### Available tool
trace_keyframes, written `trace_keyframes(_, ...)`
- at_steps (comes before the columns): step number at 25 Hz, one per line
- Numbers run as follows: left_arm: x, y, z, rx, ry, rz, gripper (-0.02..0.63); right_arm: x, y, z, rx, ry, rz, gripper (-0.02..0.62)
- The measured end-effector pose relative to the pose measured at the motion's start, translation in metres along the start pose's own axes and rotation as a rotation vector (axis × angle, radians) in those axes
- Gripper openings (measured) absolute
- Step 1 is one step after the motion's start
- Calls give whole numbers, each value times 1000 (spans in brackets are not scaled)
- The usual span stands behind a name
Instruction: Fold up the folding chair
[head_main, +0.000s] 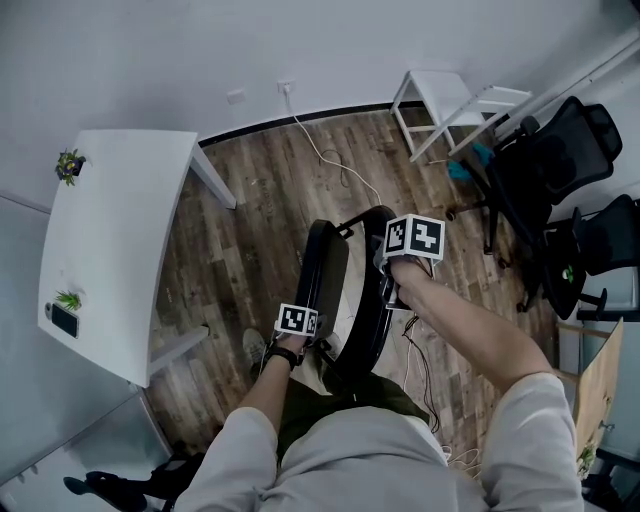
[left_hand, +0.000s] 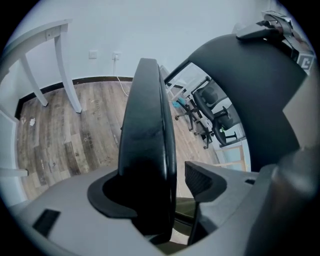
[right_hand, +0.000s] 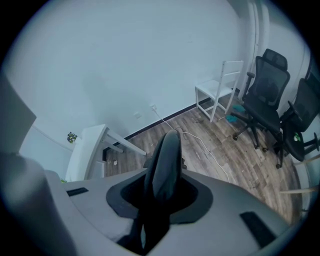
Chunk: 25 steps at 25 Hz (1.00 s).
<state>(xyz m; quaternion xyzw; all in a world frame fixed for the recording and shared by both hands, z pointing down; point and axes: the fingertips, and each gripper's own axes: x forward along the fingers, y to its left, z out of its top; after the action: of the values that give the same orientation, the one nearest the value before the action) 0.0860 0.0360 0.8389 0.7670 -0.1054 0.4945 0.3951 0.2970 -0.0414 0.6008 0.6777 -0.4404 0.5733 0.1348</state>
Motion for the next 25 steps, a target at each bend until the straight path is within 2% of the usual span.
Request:
trace_keyframes(10, -3, -33, 3, -3, -34, -129, 339, -1, 21, 0, 17, -4, 7, 115)
trace_keyframes(25, -2, -56, 5, -4, -51, -225, 332, 0, 45, -2, 63, -30, 25, 132)
